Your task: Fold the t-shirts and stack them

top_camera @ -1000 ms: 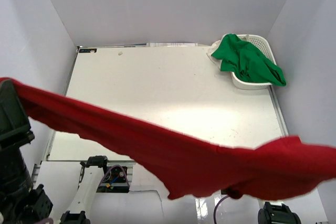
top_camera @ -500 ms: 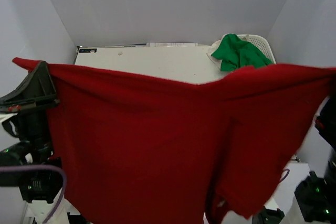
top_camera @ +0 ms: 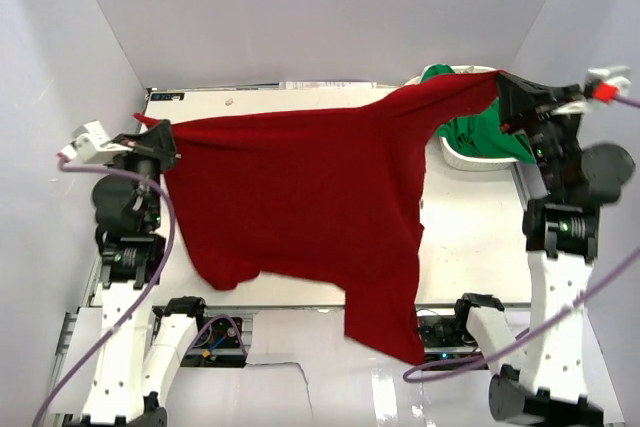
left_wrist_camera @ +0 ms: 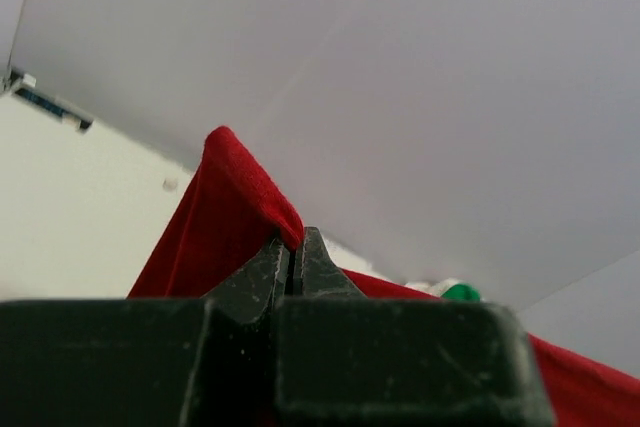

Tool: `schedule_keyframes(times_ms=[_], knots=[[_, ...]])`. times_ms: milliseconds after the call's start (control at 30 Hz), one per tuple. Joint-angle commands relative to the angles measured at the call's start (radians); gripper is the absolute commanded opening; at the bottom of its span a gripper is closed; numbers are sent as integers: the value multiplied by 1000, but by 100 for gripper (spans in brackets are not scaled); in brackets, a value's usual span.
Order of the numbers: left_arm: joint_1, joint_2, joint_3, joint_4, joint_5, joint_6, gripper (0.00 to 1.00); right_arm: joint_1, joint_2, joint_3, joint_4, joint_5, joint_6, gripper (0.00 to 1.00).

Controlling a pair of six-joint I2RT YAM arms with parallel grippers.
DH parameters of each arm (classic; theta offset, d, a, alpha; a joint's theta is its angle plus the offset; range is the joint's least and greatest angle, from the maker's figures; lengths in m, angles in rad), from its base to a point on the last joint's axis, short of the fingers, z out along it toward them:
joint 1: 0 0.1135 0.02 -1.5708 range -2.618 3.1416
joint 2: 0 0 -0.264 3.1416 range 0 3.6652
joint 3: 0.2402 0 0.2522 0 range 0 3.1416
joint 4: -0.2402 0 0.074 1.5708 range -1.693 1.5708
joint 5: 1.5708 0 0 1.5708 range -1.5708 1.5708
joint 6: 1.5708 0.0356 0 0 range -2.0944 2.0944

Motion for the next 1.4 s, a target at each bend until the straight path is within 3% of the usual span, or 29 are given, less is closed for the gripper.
schedule_keyframes(times_ms=[0, 133, 300, 500, 900, 1067, 1367], knots=[[3, 61, -88, 116, -35, -50, 0, -1, 111, -44, 99, -50, 22, 8], [3, 179, -211, 213, 5, -112, 0, 59, 241, -90, 134, -18, -20, 8], [1, 374, -212, 263, -16, -133, 0, 188, 459, -55, 139, 60, -92, 8], [-8, 598, -127, 352, -39, -97, 0, 243, 724, 89, 125, 71, -129, 8], [-31, 1082, 144, 405, -51, -101, 0, 295, 1215, 531, -30, 57, -207, 8], [-33, 1227, 264, 402, -53, -74, 0, 301, 1361, 723, -95, 59, -226, 8], [-39, 1437, 480, 403, -45, -38, 0, 301, 1505, 803, -61, 98, -217, 8]])
